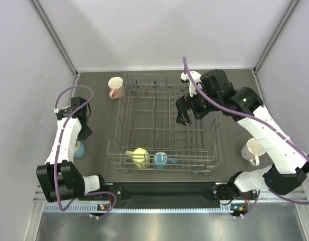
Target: Load the cups into the dish rack
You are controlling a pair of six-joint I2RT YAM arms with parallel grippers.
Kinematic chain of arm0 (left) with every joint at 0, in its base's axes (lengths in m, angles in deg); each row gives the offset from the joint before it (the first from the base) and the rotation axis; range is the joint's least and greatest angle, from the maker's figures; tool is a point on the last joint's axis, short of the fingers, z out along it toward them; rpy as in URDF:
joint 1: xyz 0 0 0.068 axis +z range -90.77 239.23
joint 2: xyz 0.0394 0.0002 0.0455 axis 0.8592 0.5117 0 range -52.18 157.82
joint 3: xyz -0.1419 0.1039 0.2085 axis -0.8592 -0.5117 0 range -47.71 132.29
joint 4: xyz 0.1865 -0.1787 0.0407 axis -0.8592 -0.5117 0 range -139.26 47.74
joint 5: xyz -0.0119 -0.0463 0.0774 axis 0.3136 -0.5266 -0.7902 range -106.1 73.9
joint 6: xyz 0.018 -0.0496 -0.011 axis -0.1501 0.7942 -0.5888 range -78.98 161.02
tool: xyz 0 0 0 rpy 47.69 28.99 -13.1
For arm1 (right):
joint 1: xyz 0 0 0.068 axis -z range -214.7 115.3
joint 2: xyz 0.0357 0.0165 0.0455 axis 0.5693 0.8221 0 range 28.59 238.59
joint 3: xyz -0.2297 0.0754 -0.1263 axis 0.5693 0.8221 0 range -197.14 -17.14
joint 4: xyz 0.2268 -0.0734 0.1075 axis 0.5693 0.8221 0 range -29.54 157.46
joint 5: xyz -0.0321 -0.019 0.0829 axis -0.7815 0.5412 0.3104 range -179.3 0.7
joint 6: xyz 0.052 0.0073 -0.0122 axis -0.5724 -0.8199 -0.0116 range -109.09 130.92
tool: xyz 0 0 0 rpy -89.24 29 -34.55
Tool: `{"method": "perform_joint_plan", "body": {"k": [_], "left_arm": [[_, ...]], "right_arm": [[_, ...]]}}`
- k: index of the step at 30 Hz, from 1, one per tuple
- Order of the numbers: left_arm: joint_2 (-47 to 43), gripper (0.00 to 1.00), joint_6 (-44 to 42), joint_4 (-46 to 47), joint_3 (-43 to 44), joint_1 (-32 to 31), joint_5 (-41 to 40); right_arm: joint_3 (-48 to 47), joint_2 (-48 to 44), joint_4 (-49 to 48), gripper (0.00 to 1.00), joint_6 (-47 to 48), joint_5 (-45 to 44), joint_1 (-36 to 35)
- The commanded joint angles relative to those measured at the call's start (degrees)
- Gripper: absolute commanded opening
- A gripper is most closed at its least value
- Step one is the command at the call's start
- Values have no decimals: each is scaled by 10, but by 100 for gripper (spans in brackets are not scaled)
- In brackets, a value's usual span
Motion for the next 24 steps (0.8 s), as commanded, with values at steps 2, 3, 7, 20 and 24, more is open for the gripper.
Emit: {"method": "perform_joint_plan", "body": {"k": [2, 3, 7, 20, 24], "left_arm": [[7, 61, -24, 68, -11, 6, -5], [9, 60, -29, 72, -13, 8, 2], [18, 58, -34, 107, -30, 9, 17], [43, 50, -23, 106, -36, 11, -6], [58, 48, -23, 106, -36, 11, -12]], "right_arm": [[-31, -17, 0, 100, 10, -10, 3], [-31, -15, 0, 100, 10, -10, 3], [-26, -19, 2, 100, 13, -13, 3], [-28, -16, 9, 100, 13, -15, 3], [-31, -18, 9, 100, 12, -18, 4]]}}
